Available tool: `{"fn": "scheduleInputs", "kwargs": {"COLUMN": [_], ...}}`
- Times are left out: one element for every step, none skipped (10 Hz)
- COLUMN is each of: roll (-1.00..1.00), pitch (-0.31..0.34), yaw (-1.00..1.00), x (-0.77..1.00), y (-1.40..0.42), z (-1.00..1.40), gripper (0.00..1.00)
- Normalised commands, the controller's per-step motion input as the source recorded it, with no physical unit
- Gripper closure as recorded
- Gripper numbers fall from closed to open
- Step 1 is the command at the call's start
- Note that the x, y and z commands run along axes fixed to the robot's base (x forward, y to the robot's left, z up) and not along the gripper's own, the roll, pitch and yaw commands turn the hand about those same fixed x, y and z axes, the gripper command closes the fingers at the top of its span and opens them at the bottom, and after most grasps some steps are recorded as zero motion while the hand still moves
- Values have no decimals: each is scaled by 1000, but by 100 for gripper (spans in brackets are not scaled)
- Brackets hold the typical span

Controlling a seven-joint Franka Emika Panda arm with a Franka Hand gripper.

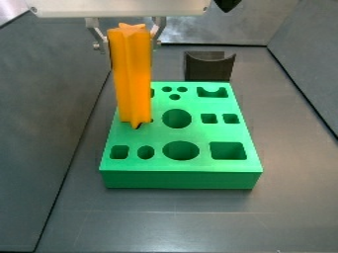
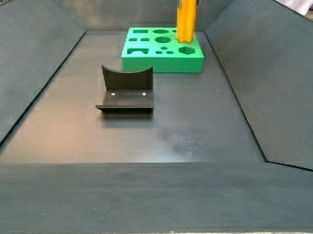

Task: Pick up the star object. Move up. Move to above the board. Insert the star object.
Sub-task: Insert the star object.

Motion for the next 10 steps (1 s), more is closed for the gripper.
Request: {"fn": "scheduleInputs", "kwargs": {"roll": [96,109,66,26,0,0,0,0,34,19], "pitch": [0,0,0,0,0,0,0,0,0,0], "yaw": [29,197,197,160,80,6,0,0,94,86], "x": [0,-6,0,0,14,11,0,46,80,80], "y": [0,57,34,14,0,0,0,0,0,0], "z": [-443,-417,-349,-277,-174,-134,-163,-151,-194,-129], "gripper": [100,100,100,100,100,100,100,100,100,100]}}
